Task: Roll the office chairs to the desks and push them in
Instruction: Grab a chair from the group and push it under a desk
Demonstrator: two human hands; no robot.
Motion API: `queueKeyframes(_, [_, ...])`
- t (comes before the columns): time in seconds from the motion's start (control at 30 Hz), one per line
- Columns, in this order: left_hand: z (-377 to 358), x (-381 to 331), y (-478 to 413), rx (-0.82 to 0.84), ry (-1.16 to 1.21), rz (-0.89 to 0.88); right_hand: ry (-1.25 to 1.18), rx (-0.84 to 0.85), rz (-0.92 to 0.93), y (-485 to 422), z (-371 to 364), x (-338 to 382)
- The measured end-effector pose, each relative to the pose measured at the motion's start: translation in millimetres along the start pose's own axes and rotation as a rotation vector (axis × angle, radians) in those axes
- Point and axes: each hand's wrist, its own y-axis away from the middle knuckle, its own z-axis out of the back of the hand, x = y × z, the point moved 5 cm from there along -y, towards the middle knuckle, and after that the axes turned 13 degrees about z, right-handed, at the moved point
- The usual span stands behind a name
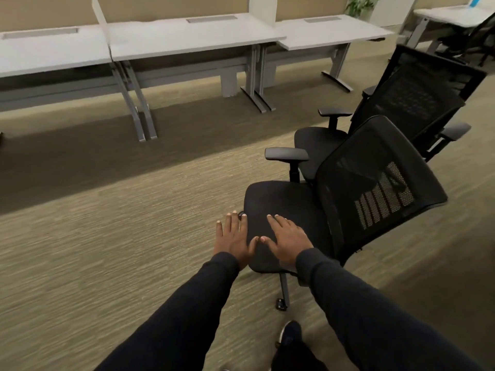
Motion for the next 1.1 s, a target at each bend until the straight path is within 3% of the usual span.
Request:
queueKeyframes(0.17, [-1, -44, -2, 0.0, -0.022, -0.003, 0.039, -0.01, 0.005, 15, 26, -43])
queueKeyframes(0.33, [-9, -142, -18, 0.009, -0.021, 0.022, 0.1, -0.045, 0.064, 36, 73, -139])
queueKeyframes(0.57, [-8, -284, -33, 0.011, 0.049, -0.027, 0.211, -0.269, 0.133, 57, 162, -264])
queueKeyframes(0.7, [6, -367, -42, 0.004, 0.064, -0.123, 0.197, -0.399, 0.017, 73, 196, -351])
queueKeyframes(0.8, [11, -399, -49, -0.006, 0.083, -0.145, 0.068, -0.344, -0.186, 77, 191, -396])
queueKeyframes(0.93, [11, -413, -61, 0.015, 0.109, -0.112, -0.086, -0.386, -0.218, 70, 185, -418])
queueKeyframes(1.03, [9, -409, -68, 0.043, 0.13, -0.078, -0.45, -0.505, -0.446, 67, 188, -441])
queueKeyframes(1.1, [9, -408, -71, 0.056, 0.148, -0.064, -0.749, -0.459, -0.625, 64, 180, -454])
